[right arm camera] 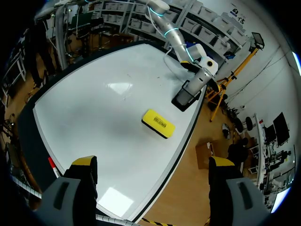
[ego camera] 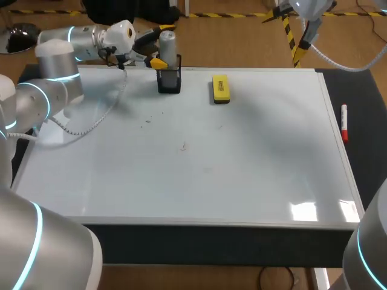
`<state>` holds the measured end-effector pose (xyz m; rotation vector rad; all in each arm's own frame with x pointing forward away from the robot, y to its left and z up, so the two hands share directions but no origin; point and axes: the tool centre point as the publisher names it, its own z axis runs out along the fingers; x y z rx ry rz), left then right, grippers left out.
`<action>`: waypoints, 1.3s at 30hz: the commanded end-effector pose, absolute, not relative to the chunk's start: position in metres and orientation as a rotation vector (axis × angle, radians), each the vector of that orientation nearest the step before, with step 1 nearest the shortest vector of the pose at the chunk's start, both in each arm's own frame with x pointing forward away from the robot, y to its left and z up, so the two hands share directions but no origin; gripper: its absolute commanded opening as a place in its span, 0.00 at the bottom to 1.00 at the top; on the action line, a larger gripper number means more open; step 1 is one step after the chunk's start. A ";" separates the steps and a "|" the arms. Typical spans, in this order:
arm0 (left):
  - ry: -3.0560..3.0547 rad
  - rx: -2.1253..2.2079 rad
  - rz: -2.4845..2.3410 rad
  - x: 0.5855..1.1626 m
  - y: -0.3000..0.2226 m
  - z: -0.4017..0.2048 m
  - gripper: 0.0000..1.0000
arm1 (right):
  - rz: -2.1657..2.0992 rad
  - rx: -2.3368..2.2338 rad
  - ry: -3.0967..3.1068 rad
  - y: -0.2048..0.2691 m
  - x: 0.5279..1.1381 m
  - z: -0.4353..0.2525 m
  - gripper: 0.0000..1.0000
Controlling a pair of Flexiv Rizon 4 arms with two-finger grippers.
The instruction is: Pick up the inspection probe, press it on each red-marked spot on the whiteboard one by one, put down the probe, pick up the eraser, and wipe off all the red marks.
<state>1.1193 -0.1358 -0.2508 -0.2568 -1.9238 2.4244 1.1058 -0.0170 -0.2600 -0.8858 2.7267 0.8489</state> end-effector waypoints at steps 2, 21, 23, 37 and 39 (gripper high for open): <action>-1.979 -0.237 2.440 1.105 -0.120 -0.230 1.00 | 0.843 -0.890 2.730 -0.017 1.106 -0.259 1.00; -2.253 0.004 2.527 1.072 -0.055 -0.202 1.00 | 0.843 -0.890 2.730 -0.017 1.106 -0.259 1.00; -2.292 0.059 2.524 1.070 -0.048 -0.203 1.00 | 0.843 -0.890 2.730 -0.017 1.106 -0.259 1.00; -2.390 0.319 2.510 1.038 -0.015 -0.210 1.00 | 0.843 -0.890 2.730 -0.017 1.106 -0.259 1.00; -2.396 0.362 2.507 1.034 -0.013 -0.212 1.00 | 0.843 -0.890 2.730 -0.017 1.106 -0.259 1.00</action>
